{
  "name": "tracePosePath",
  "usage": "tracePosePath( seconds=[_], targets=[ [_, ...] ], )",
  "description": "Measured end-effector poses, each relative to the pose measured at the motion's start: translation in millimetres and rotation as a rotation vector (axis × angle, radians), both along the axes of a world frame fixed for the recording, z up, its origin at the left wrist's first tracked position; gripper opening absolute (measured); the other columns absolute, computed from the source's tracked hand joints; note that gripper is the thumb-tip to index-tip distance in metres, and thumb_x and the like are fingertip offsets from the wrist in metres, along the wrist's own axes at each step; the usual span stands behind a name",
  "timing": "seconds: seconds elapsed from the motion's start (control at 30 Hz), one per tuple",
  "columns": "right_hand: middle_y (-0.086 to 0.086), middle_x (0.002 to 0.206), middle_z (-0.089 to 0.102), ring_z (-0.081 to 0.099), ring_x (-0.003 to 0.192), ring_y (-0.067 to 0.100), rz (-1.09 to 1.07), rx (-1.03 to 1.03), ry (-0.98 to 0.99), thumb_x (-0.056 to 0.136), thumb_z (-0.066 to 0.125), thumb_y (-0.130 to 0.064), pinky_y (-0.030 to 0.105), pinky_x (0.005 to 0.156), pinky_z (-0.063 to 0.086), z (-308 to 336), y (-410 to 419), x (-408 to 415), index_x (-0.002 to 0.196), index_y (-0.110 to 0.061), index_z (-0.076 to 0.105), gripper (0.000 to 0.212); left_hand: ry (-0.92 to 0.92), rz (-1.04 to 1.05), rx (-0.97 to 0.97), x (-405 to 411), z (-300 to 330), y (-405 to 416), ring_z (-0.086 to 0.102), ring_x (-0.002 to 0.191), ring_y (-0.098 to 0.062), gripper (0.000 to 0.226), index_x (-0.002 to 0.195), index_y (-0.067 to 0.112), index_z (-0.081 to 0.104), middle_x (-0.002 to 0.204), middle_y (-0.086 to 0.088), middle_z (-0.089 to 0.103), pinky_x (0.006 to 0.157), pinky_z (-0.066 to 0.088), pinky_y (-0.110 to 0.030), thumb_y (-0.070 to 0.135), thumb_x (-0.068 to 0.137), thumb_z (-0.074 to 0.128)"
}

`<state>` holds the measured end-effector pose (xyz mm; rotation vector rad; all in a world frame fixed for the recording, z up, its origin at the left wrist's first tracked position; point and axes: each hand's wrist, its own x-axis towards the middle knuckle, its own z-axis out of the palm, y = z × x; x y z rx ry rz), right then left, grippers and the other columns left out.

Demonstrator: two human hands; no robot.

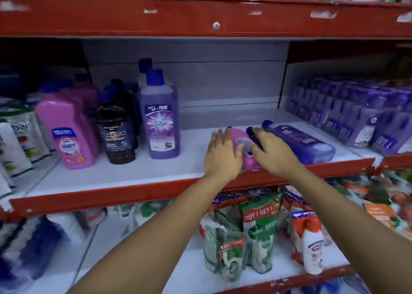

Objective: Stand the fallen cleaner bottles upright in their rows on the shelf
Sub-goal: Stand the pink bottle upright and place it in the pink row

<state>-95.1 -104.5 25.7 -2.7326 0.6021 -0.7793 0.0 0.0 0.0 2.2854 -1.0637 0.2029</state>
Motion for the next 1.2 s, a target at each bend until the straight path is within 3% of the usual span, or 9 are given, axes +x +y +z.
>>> tracePosePath(
  seconds=[0.17, 0.27, 0.43, 0.57, 0.7, 0.83, 0.93, 1.03, 1.2],
  targets=[
    [0.024, 0.106, 0.064, 0.06, 0.1, 0.039, -0.011, 0.15, 0.245, 0.09, 0.048, -0.025, 0.036, 0.075, 0.043, 12.5, -16.8, 24.2, 0.092, -0.006, 0.062, 0.023, 0.51, 0.028, -0.038, 19.8, 0.2, -31.0, 0.048, 0.127, -0.036, 0.051, 0.14, 0.007, 0.037, 0.142, -0.019, 0.047, 0.096, 0.042, -0.036, 0.028, 0.094, 0.041],
    [0.015, 0.09, 0.057, 0.055, 0.088, 0.032, -0.033, 0.203, 0.361, 0.081, 0.05, -0.03, 0.033, 0.068, 0.034, 22.9, -25.6, 36.0, 0.065, -0.012, 0.05, 0.024, 0.717, 0.043, -0.118, 18.8, 4.3, -37.9, 0.056, 0.118, -0.034, 0.047, 0.133, 0.008, 0.046, 0.133, -0.017, 0.056, 0.096, 0.047, -0.037, 0.033, 0.093, 0.044],
    [0.026, 0.106, 0.066, 0.052, 0.083, 0.025, -0.058, 0.365, 0.391, 0.086, 0.049, -0.008, 0.032, 0.069, 0.039, 29.4, -32.3, 47.9, 0.091, 0.007, 0.063, 0.021, 0.871, 0.071, -0.281, 29.5, -3.2, -48.7, 0.065, 0.106, -0.034, 0.035, 0.117, 0.005, 0.062, 0.118, -0.018, 0.067, 0.094, 0.053, -0.046, 0.025, 0.088, 0.059],
    [0.023, 0.107, 0.069, 0.063, 0.087, 0.03, -0.017, 0.662, 0.149, 0.085, 0.054, 0.001, 0.038, 0.081, 0.052, 22.2, -38.6, 37.1, 0.104, 0.006, 0.068, 0.024, 0.945, 0.084, -0.361, 34.4, -2.8, -41.6, 0.066, 0.104, -0.035, 0.029, 0.115, 0.002, 0.064, 0.115, -0.018, 0.068, 0.094, 0.054, -0.047, 0.016, 0.09, 0.063],
    [0.008, 0.108, 0.07, 0.062, 0.092, 0.019, -0.01, 0.721, -0.004, 0.08, 0.073, -0.012, 0.03, 0.085, 0.051, 5.8, -37.7, 32.3, 0.106, -0.008, 0.074, 0.026, 0.978, 0.092, -0.422, 40.9, -5.9, -34.2, 0.067, 0.103, -0.033, 0.026, 0.11, 0.003, 0.066, 0.114, -0.017, 0.069, 0.094, 0.054, -0.045, 0.018, 0.089, 0.065],
    [0.013, 0.101, 0.07, 0.065, 0.093, 0.029, -0.092, 0.575, 0.2, 0.086, 0.067, -0.033, 0.037, 0.081, 0.051, 11.3, -37.6, 38.7, 0.102, -0.006, 0.071, 0.032, 1.034, 0.11, -0.474, 39.5, -7.0, -35.9, 0.07, 0.097, -0.033, 0.022, 0.103, 0.004, 0.066, 0.112, -0.019, 0.071, 0.09, 0.056, -0.046, 0.017, 0.086, 0.069],
    [0.018, 0.1, 0.071, 0.065, 0.081, 0.028, -0.109, 0.623, 0.249, 0.085, 0.068, -0.033, 0.038, 0.072, 0.052, 15.9, -34.7, 41.4, 0.104, -0.003, 0.067, 0.036, 1.078, 0.084, -0.515, 34.8, -0.3, -27.7, 0.069, 0.091, -0.033, 0.011, 0.087, 0.004, 0.064, 0.105, -0.02, 0.07, 0.089, 0.056, -0.048, 0.009, 0.083, 0.072],
    [0.016, 0.095, 0.073, 0.069, 0.084, 0.025, -0.091, 0.817, -0.006, 0.071, 0.083, -0.021, 0.044, 0.082, 0.059, 4.6, -31.2, 38.2, 0.097, -0.003, 0.07, 0.034, 1.123, 0.003, -0.583, 35.2, 6.5, -9.5, 0.066, 0.087, -0.031, 0.009, 0.084, 0.005, 0.062, 0.102, -0.019, 0.067, 0.083, 0.056, -0.044, -0.002, 0.083, 0.069],
    [0.01, 0.103, 0.069, 0.069, 0.091, 0.026, 0.03, 0.97, -0.445, 0.068, 0.082, -0.002, 0.038, 0.081, 0.058, 3.0, 15.9, 35.6, 0.119, 0.002, 0.061, 0.056, 0.95, -0.248, -0.688, 47.6, 23.1, 31.6, 0.065, 0.104, -0.026, 0.045, 0.128, -0.002, 0.055, 0.128, -0.016, 0.064, 0.072, 0.059, -0.021, -0.004, 0.084, 0.066]
  ],
)
